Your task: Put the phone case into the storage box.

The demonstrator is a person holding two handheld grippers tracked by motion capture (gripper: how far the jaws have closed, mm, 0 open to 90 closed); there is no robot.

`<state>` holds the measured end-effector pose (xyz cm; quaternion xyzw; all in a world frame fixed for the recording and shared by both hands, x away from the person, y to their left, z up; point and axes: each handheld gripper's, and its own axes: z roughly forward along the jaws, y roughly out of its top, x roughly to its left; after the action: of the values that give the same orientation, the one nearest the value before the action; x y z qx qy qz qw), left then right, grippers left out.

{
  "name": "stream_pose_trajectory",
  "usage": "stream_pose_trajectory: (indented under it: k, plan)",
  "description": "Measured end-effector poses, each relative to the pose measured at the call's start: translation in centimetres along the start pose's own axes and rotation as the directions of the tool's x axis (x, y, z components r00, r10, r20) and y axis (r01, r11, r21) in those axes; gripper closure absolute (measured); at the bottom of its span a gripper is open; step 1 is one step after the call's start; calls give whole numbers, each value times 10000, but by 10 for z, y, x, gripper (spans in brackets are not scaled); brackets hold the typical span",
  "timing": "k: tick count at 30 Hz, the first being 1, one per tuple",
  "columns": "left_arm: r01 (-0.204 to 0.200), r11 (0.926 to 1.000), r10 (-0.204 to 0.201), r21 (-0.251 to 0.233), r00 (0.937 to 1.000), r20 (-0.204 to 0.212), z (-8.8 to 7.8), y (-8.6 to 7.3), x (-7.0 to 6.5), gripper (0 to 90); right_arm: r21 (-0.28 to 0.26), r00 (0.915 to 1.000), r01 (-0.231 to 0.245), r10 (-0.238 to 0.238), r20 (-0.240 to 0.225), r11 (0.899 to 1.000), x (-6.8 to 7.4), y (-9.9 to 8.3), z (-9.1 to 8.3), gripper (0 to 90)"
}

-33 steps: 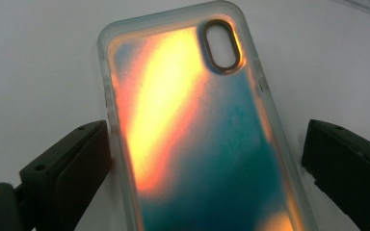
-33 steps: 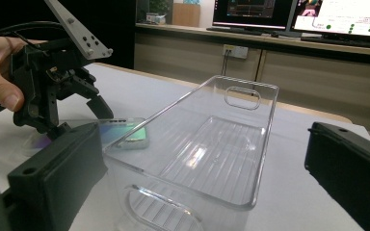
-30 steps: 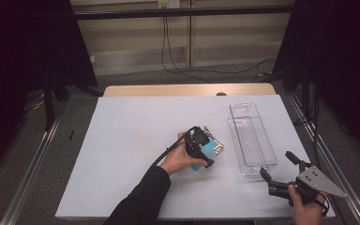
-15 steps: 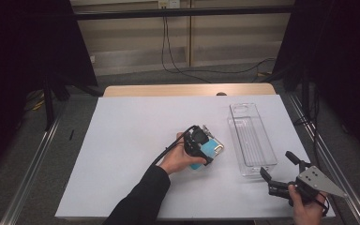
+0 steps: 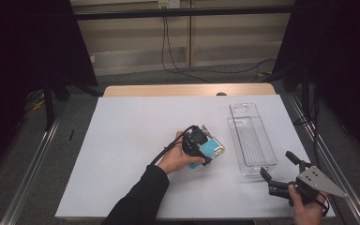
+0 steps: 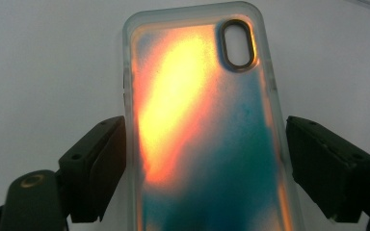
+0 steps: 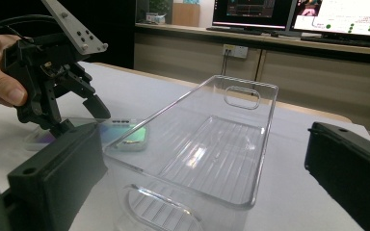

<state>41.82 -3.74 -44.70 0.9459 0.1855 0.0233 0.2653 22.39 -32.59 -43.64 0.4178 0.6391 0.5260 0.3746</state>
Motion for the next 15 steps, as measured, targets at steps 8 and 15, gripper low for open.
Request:
stream_pose_trajectory:
  k: [8,15]
  plan:
    - [129,9998,-131,-148,9998,-133,-2,-4,2,169,-4,10000,17,-17,-17,10000,0,0,0,0]
    - [180,9987,-199,-477,9991,-383,-9,-7,4,169,15,10000,10,-10,-6,10000,0,0,0,0]
